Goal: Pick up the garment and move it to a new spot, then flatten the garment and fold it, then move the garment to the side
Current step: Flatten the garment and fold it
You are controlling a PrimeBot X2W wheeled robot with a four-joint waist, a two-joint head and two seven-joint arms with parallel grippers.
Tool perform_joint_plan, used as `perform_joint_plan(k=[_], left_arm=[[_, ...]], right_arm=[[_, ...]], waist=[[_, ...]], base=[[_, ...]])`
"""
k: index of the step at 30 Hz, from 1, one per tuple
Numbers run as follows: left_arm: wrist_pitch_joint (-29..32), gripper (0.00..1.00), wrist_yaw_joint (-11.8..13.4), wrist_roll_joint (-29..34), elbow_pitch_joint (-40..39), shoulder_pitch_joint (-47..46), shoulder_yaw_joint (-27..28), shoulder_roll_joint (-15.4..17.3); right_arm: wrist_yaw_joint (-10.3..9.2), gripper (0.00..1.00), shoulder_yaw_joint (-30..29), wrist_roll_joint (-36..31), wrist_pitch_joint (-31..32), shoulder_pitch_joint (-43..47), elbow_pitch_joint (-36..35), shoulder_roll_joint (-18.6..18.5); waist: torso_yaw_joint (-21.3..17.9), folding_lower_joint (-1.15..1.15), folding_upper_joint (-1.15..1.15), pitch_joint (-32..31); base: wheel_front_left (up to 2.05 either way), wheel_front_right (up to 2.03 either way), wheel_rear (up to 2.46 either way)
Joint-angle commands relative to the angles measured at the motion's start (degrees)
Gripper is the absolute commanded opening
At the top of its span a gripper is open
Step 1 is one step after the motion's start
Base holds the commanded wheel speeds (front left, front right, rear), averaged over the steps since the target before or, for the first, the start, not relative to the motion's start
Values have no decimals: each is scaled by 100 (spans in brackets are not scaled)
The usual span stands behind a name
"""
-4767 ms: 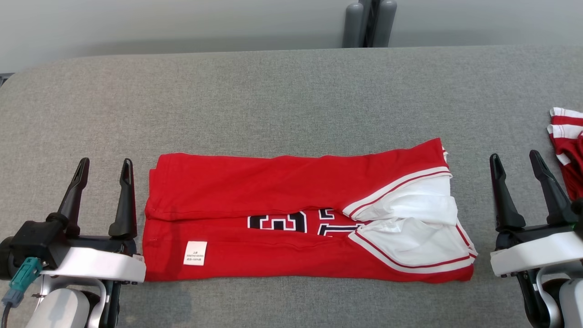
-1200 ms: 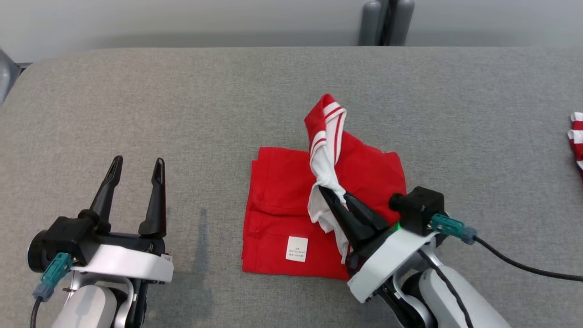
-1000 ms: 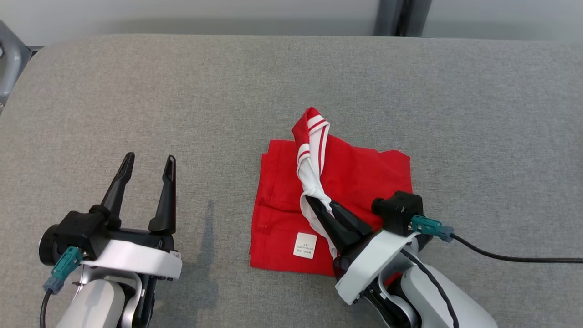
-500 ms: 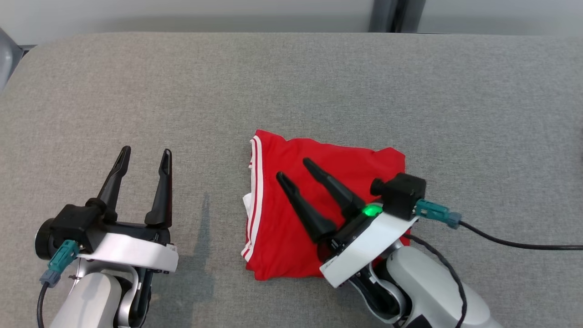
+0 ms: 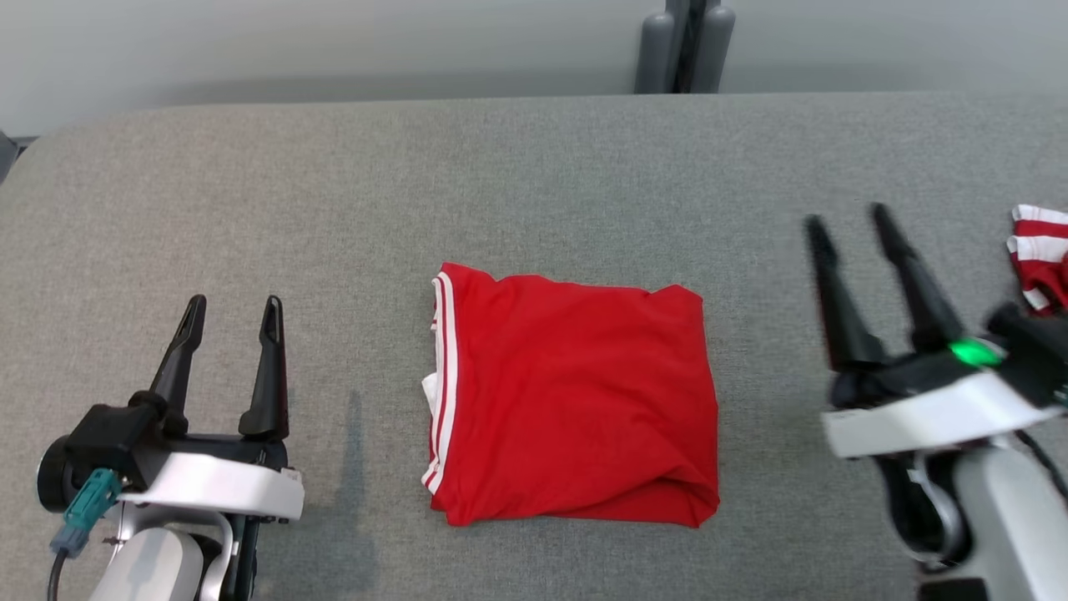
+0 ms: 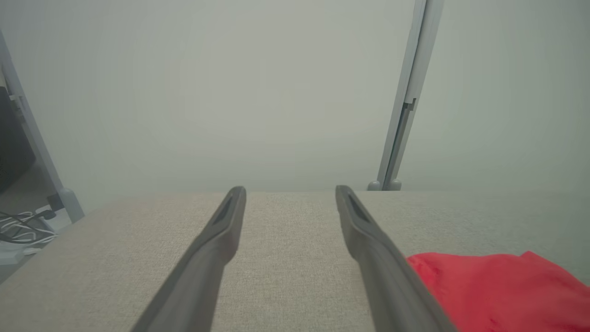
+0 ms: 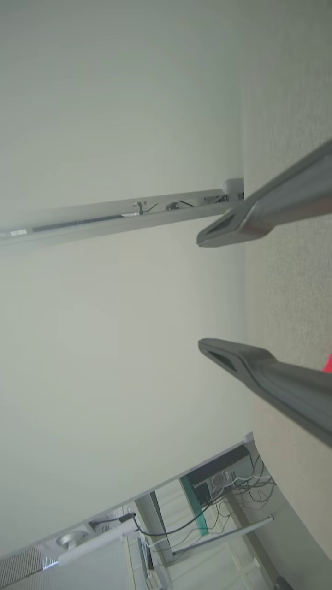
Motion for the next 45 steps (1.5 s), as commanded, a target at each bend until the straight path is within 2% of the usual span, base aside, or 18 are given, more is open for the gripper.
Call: perform_joint_plan(k=[1, 4, 8, 28, 45], left_arm=[[-21, 100, 27, -26, -33, 52, 31, 52], [13, 100, 12, -105, -126, 198, 38, 42], [71, 100, 54, -135, -237, 349, 49, 87], [449, 100, 335, -90, -707, 1176, -49, 348], [508, 100, 525, -171, -825, 1386, 16, 383]], right_arm=[[1, 100, -174, -150, 43, 151, -68, -35], [1, 100, -708, -624, 201, 500, -162, -81], [2, 100, -982, -959, 332, 803, -156, -31], [1, 100, -1138, -1280, 640, 1687, -212, -103], [1, 100, -1303, -1346, 819, 1941, -419, -3]], waist=[[-28, 0, 0, -68], [-70, 0, 0, -179], [-109, 0, 0, -307], [-182, 0, 0, -1238], [-169, 0, 0, -1326]], base=[[0, 0, 0], [0, 0, 0], [0, 0, 0], [0, 0, 0], [0, 0, 0]])
